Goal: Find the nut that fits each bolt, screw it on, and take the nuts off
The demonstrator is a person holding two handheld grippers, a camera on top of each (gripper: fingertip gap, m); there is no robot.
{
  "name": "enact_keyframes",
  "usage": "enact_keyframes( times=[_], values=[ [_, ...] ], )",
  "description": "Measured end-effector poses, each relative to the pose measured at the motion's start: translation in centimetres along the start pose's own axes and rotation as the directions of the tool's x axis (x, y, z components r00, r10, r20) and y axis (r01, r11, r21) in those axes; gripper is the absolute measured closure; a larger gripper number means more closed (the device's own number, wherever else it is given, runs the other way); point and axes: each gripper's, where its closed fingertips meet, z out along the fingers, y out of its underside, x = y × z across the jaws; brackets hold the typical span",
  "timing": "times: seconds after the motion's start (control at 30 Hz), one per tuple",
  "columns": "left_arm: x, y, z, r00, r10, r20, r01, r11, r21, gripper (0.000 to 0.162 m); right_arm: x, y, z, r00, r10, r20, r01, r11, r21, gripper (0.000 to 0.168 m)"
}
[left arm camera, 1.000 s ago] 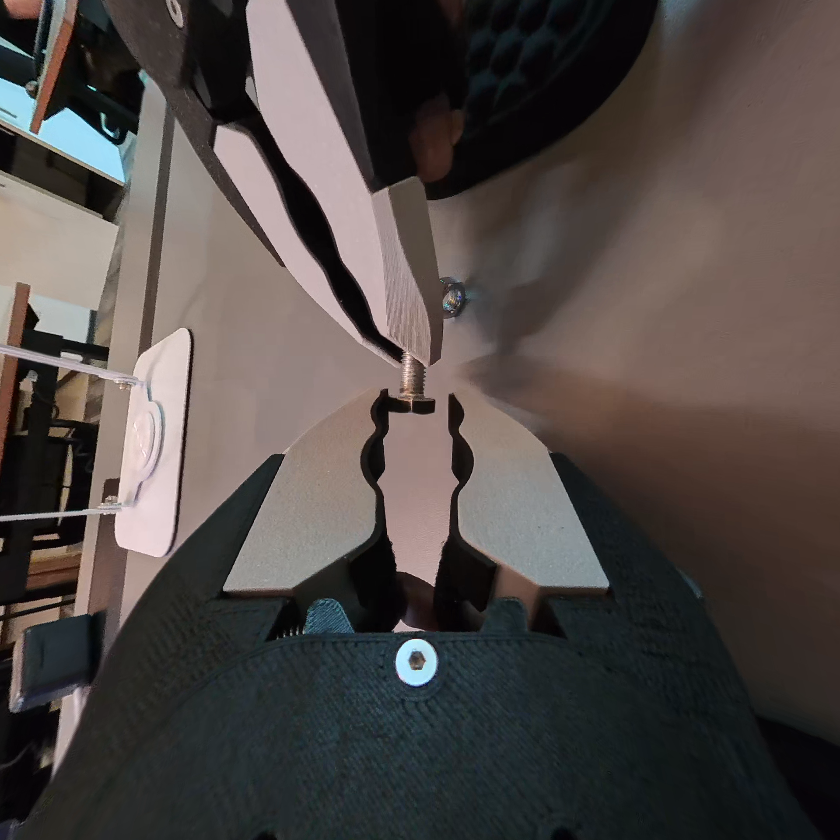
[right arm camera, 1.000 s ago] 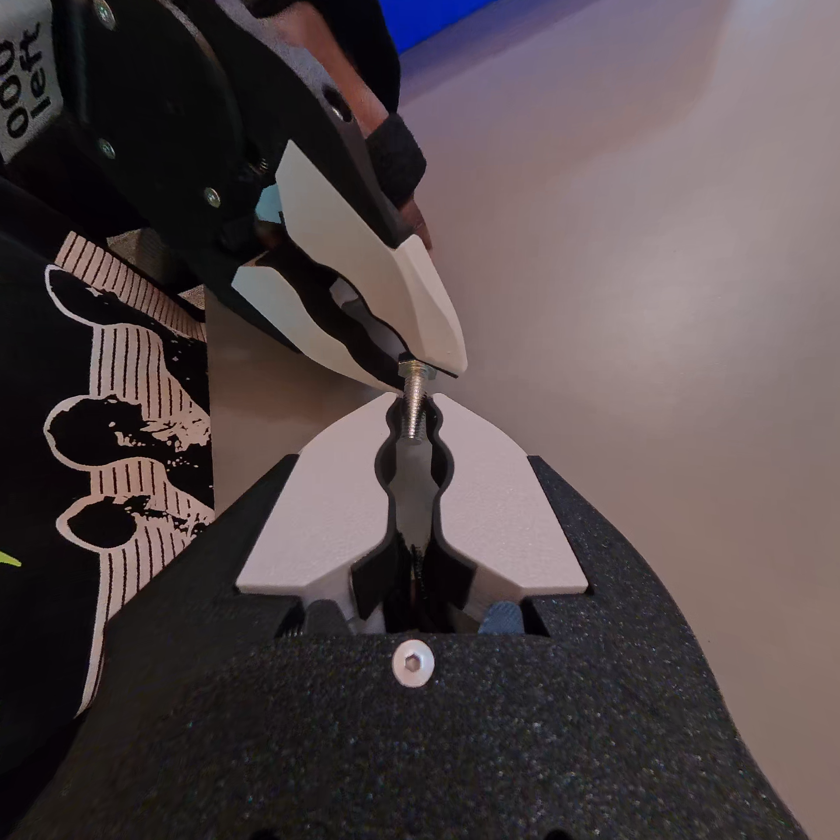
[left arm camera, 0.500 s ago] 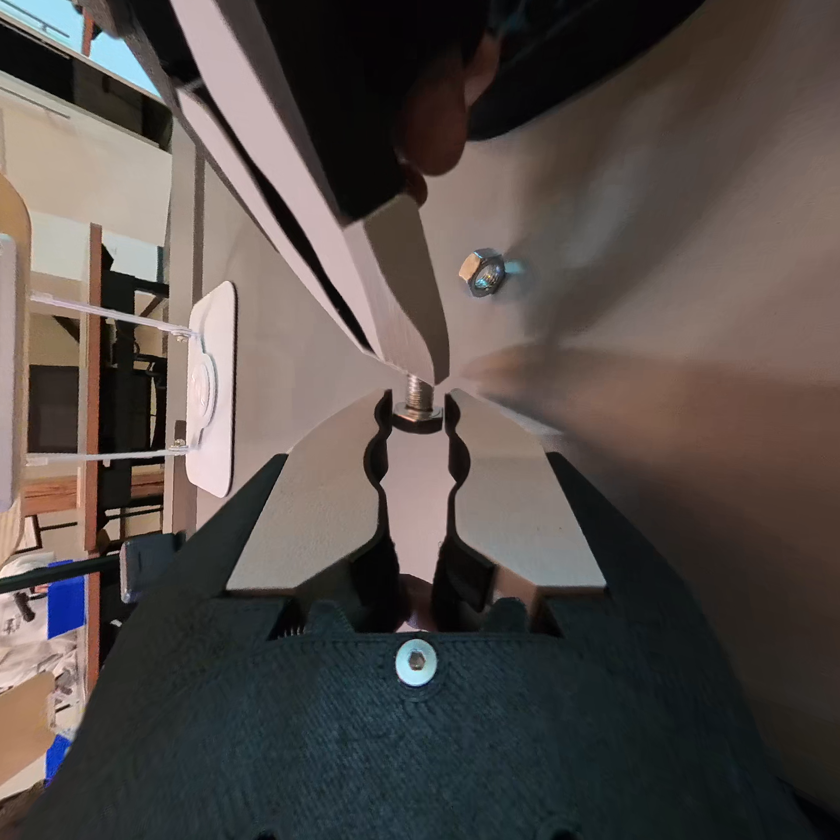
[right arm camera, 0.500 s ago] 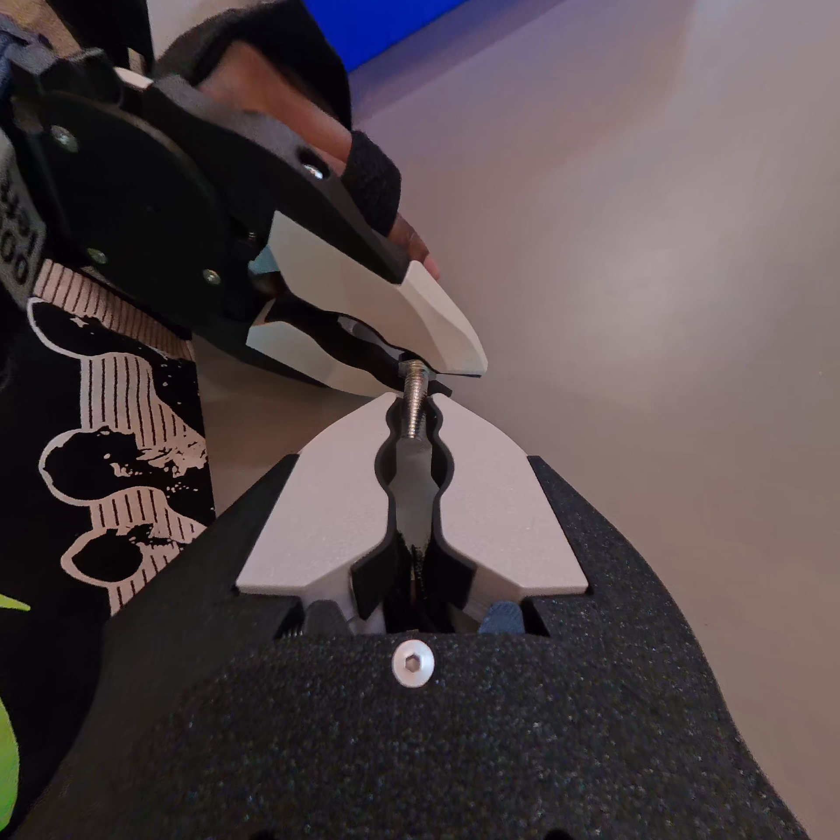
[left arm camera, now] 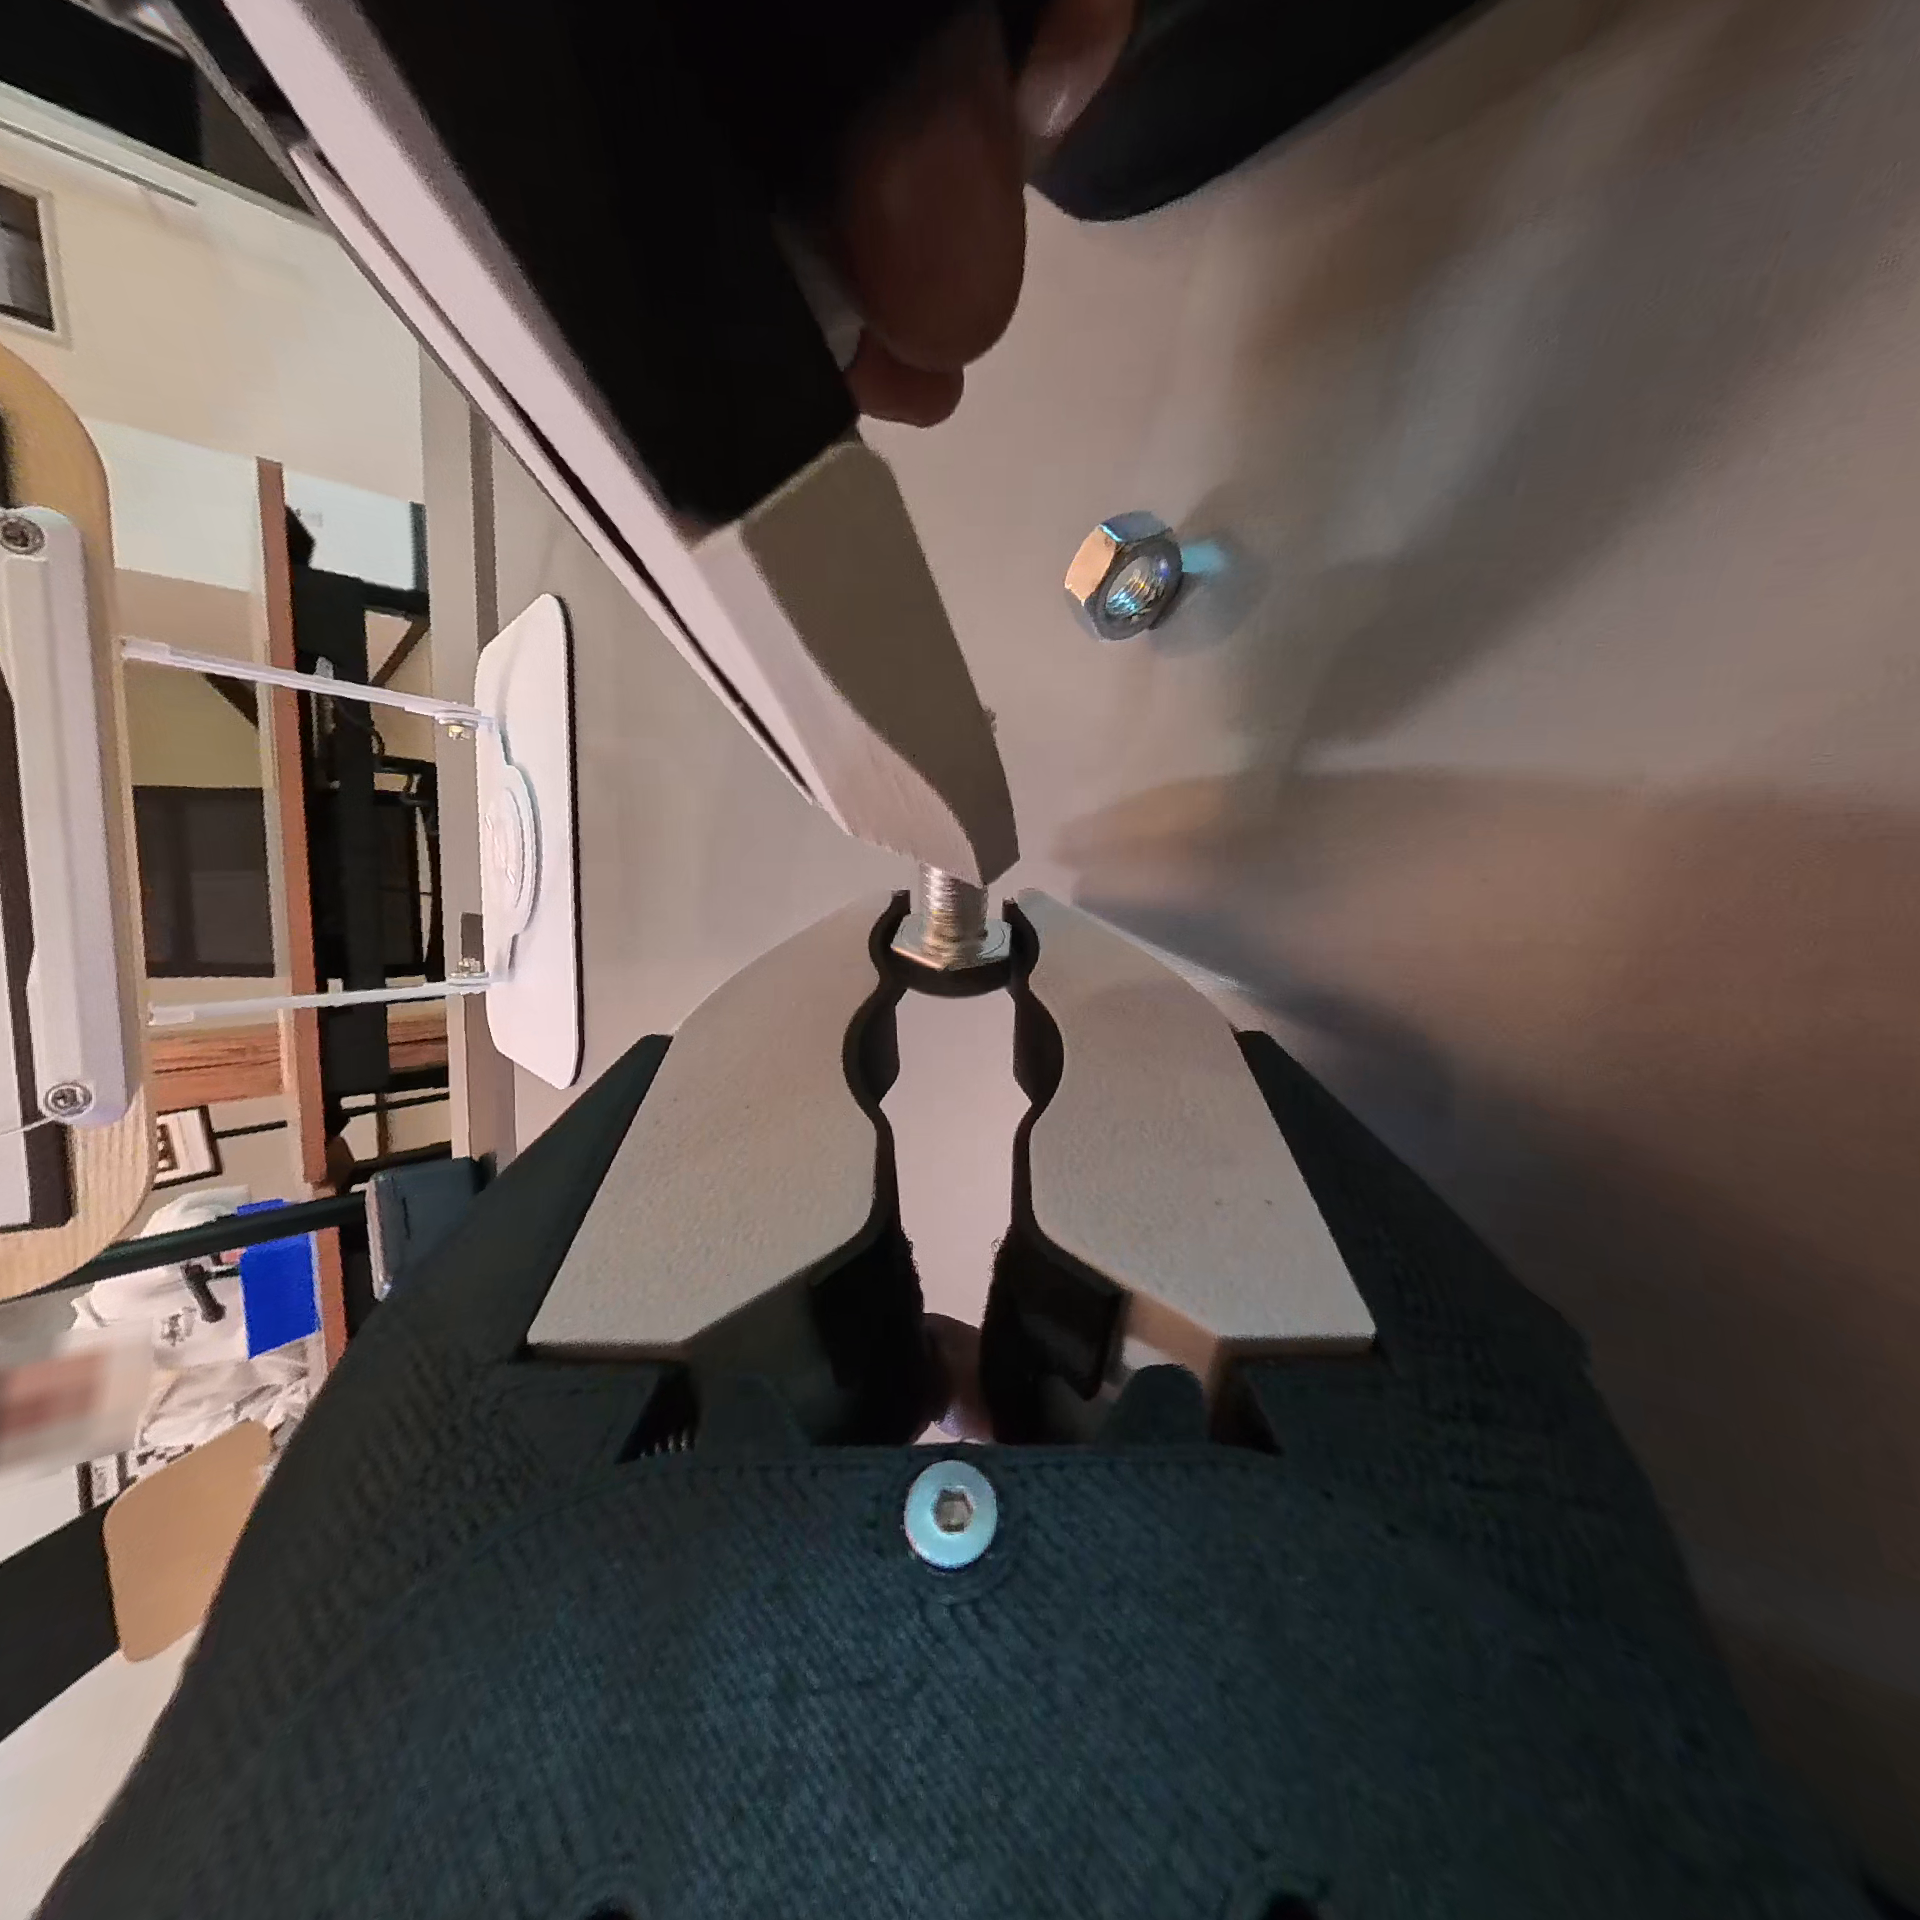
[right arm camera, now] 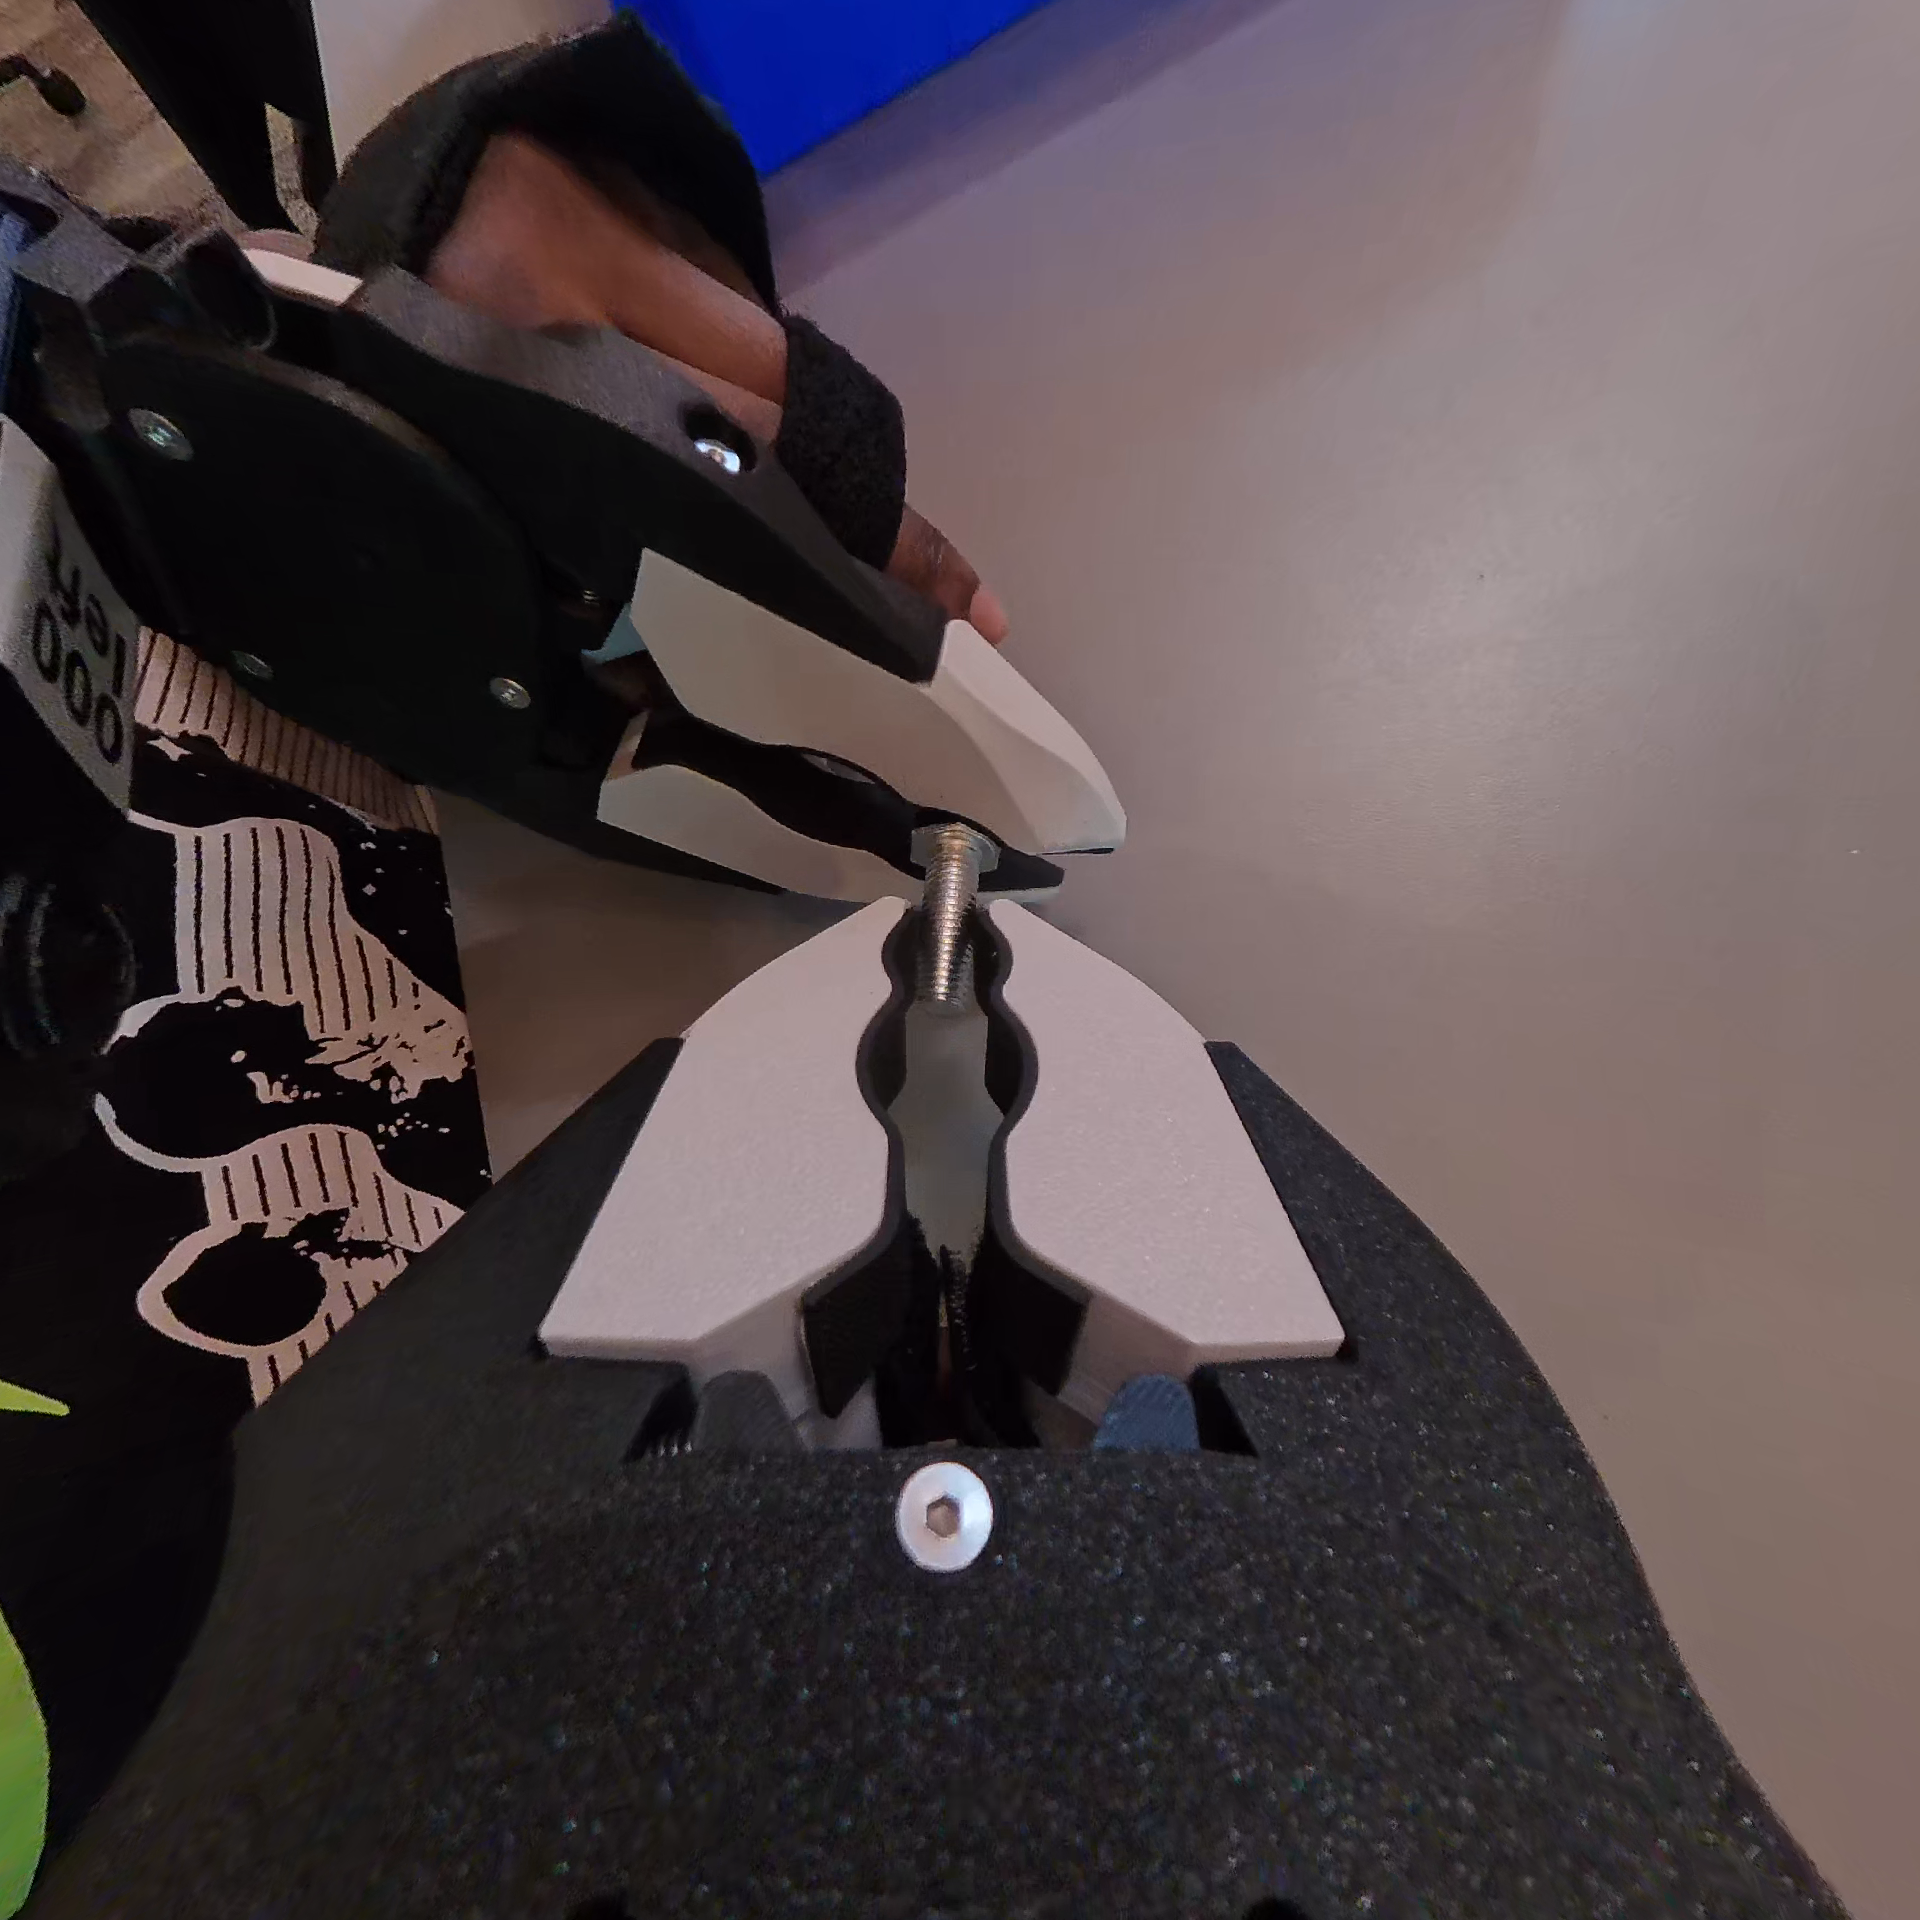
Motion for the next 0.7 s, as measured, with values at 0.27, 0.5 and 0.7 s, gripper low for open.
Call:
enact_keyframes(
  times=[0.27,0.5,0.7],
  values=[
    [-0.2,-0.3,-0.4,0.981,-0.185,-0.067,0.188,0.981,0.05,0.146,-0.2,-1.8,-1.9,0.999,-0.048,0.022,0.044,0.988,0.151,0.151],
    [-3.0,-0.7,-3.6,0.703,-0.621,-0.347,0.71,0.646,0.281,0.146,0.9,2.4,-5.1,0.982,-0.184,0.027,0.183,0.982,0.041,0.135],
    [-3.2,-0.7,-3.7,0.687,-0.631,-0.36,0.725,0.622,0.295,0.146,1.6,4.6,-1.7,0.96,-0.281,-0.013,0.278,0.956,-0.092,0.143]
  ],
)
